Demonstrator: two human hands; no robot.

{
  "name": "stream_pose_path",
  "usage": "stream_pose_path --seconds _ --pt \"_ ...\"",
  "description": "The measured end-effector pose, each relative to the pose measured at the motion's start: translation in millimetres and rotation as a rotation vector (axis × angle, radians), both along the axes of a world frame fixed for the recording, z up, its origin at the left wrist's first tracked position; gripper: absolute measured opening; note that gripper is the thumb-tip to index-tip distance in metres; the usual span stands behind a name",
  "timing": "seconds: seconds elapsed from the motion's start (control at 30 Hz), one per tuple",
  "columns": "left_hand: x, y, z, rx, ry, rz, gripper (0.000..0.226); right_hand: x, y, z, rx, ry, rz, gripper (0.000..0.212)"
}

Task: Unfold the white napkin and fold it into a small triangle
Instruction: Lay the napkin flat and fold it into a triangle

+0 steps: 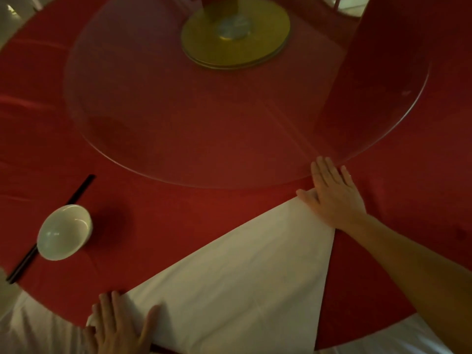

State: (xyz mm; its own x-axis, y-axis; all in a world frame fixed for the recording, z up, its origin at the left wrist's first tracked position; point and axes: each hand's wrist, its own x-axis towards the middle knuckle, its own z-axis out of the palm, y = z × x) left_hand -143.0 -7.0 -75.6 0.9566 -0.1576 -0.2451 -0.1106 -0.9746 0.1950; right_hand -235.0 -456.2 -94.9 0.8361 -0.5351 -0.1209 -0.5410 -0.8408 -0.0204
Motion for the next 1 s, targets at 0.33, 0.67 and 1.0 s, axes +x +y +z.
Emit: stream_pose_path --seconds 0.33,0.67,1.0 --pt "-4 0 13 0.052 0.024 0.089 0.125 0 -12 -4 0.01 -0.052 -0.281 0.101" --pt "27 32 27 0.055 0.026 0.09 0.052 -41 51 28 0.044 -0.135 -0.346 0.087" --pt "89 76 34 -0.235 0.278 -0.029 0.016 -101 240 25 0.3 -0.274 -0.666 0.06"
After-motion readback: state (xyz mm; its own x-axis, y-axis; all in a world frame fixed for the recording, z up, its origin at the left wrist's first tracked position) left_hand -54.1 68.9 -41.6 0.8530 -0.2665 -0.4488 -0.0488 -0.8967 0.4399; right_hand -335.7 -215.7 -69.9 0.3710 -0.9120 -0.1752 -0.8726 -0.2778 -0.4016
